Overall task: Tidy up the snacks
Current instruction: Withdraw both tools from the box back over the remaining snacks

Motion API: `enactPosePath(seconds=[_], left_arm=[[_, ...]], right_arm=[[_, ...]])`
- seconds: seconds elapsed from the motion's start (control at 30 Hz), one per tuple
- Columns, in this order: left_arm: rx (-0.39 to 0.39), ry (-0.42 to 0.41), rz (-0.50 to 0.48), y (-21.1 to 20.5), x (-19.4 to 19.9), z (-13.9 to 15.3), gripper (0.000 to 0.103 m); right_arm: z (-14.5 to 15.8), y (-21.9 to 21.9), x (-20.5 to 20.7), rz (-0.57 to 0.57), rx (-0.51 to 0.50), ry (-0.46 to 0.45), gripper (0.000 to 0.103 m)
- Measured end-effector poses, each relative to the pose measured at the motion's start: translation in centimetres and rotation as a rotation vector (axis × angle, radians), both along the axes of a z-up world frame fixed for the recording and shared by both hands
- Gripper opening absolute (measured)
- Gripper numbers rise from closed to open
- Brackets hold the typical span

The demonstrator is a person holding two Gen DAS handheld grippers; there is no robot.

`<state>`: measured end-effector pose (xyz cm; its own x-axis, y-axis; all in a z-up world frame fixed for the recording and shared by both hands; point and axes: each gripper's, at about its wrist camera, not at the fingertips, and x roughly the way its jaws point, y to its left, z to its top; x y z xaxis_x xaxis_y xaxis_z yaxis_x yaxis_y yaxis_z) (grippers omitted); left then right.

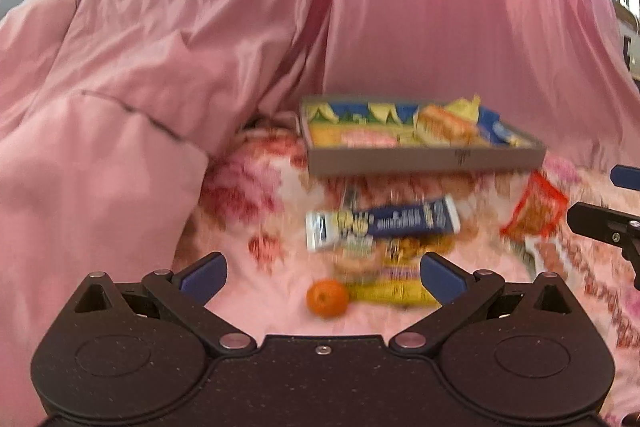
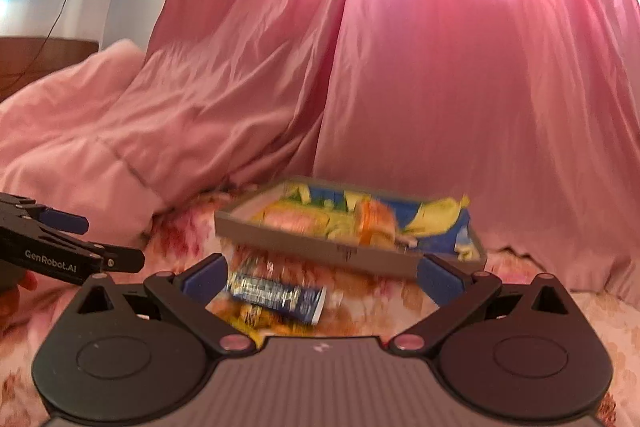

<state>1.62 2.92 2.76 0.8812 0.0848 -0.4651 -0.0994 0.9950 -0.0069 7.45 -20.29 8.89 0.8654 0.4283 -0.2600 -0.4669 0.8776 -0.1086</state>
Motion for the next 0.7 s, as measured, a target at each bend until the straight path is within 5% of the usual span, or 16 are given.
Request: enactPosePath(seconds=[0.7], left_arm=[[0.029, 0.16, -0.009, 0.0, 0.1, -4.7, 0.102]], right_arm=[[-5.5, 1.2, -0.1, 0.014, -0.096, 0.225, 0.103]])
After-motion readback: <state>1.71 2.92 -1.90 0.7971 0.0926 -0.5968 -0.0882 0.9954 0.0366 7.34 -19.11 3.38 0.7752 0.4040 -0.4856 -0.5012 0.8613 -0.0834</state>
